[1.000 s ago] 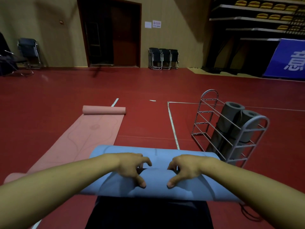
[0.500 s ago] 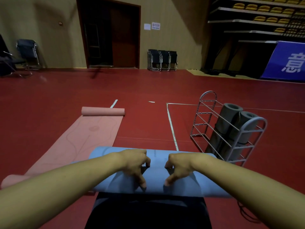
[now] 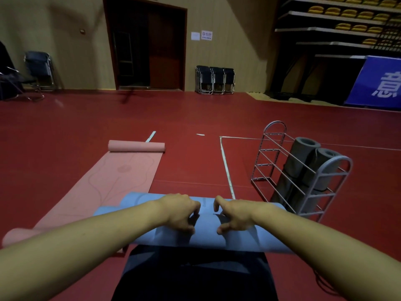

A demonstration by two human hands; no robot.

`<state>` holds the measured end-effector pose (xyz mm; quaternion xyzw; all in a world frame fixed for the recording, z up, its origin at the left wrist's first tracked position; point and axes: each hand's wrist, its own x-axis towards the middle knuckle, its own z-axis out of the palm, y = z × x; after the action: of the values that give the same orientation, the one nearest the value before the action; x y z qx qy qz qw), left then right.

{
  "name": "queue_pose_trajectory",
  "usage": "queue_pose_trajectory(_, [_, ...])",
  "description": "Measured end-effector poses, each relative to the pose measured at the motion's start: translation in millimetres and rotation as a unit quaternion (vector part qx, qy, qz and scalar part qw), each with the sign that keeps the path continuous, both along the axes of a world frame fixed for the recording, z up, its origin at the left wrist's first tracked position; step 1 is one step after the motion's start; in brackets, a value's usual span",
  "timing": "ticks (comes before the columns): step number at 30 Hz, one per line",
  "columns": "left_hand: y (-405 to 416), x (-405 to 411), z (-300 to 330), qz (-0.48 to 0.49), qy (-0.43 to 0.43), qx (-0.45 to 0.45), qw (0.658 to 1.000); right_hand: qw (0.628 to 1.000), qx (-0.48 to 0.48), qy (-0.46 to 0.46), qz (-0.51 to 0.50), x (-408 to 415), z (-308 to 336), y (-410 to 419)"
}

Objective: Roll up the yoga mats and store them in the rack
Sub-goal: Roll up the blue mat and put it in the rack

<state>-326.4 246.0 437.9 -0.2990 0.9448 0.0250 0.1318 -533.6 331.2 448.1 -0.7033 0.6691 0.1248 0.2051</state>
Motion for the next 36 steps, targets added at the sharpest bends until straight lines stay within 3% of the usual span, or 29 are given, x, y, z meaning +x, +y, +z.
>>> queue_pose_trajectory(6, [1, -1, -1, -0.024, -0.019, -0.026, 0.999, 0.999, -0.025, -0.023, -0.013, -3, -9, -2])
queue_pose_trajectory(9, [1, -2, -7, -0.021, -0.024, -0.057, 0.998, 0.995, -0.098, 0.007, -0.001, 0, -7, -6])
queue_pose_trajectory(15, [-6, 0, -9, -0.017, 0.015, -0.07, 0.997, 0.985, -0.167, 0.04, -0.019, 3, -9, -13])
queue_pose_trajectory(19, [-13, 3, -12, 0.028, 0.074, -0.033, 0.996, 0.969, -0.227, 0.102, -0.011, 7, -14, -15])
queue_pose_trajectory(26, [-18, 5, -10, 0.028, 0.102, -0.042, 0.994, 0.972, -0.182, 0.146, 0.015, 10, -18, -17])
queue_pose_trajectory(36, [-7, 1, -9, -0.017, 0.033, -0.135, 0.99, 0.975, -0.183, 0.126, 0.021, 6, -19, -20])
